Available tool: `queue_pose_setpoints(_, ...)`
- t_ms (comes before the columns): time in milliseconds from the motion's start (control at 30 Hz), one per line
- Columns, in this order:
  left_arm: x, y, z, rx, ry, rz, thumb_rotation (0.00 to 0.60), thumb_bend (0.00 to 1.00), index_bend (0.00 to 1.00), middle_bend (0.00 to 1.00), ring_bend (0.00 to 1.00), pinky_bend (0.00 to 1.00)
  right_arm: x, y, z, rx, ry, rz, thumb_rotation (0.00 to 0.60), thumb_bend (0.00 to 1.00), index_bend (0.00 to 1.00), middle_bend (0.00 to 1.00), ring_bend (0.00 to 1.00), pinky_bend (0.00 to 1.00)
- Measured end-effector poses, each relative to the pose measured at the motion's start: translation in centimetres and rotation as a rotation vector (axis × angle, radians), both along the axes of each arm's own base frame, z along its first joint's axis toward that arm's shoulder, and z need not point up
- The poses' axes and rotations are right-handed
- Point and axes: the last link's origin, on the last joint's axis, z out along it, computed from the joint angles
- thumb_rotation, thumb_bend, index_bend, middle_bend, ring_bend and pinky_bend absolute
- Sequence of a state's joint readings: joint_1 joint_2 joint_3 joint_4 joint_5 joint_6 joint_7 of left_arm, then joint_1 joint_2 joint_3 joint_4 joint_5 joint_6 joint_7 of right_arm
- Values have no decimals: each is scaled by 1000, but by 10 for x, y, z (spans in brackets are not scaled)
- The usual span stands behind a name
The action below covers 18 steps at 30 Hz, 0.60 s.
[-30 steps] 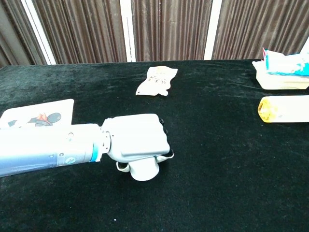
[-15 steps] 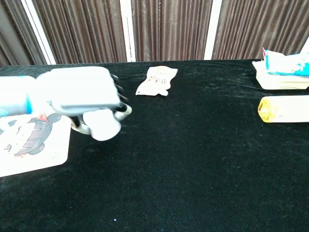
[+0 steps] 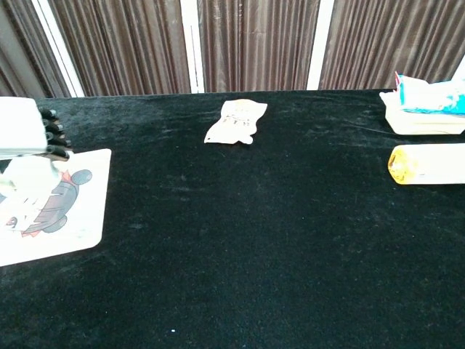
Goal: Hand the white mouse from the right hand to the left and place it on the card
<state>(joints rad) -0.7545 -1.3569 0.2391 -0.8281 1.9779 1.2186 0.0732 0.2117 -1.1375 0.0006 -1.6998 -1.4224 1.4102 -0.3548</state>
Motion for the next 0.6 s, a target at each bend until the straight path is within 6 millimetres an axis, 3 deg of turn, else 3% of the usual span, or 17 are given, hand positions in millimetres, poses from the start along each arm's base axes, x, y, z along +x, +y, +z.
queue_pose_setpoints(133,-17,-2,2,-29,26,-11,600,0,620,481,409,370,0,-2,-3,-1,6,-5,600,0,0,0,0,0)
queue_pose_setpoints(400,-25,-8,-4,-111,57,-113,600,0,597,446,376,342,-3,-5,-2,-6,12,-20,600,0,0,0,0,0)
queue_pose_setpoints(467,-25,-9,-7,-125,64,-131,600,0,515,335,258,270,-3,-5,-1,-7,12,-21,600,0,0,0,0,0)
queue_pose_setpoints(533,-26,-9,-11,-139,79,-153,600,0,226,98,60,100,-3,-5,-1,-9,11,-21,600,0,0,0,0,0)
queue_pose_setpoints(567,-27,-9,-12,-144,88,-162,600,0,91,23,10,34,-4,-5,-1,-10,10,-21,600,0,0,0,0,0)
queue_pose_setpoints(600,-28,-9,-13,-148,102,-174,600,0,33,1,0,9,-3,-4,0,-11,9,-21,600,0,0,0,0,0)
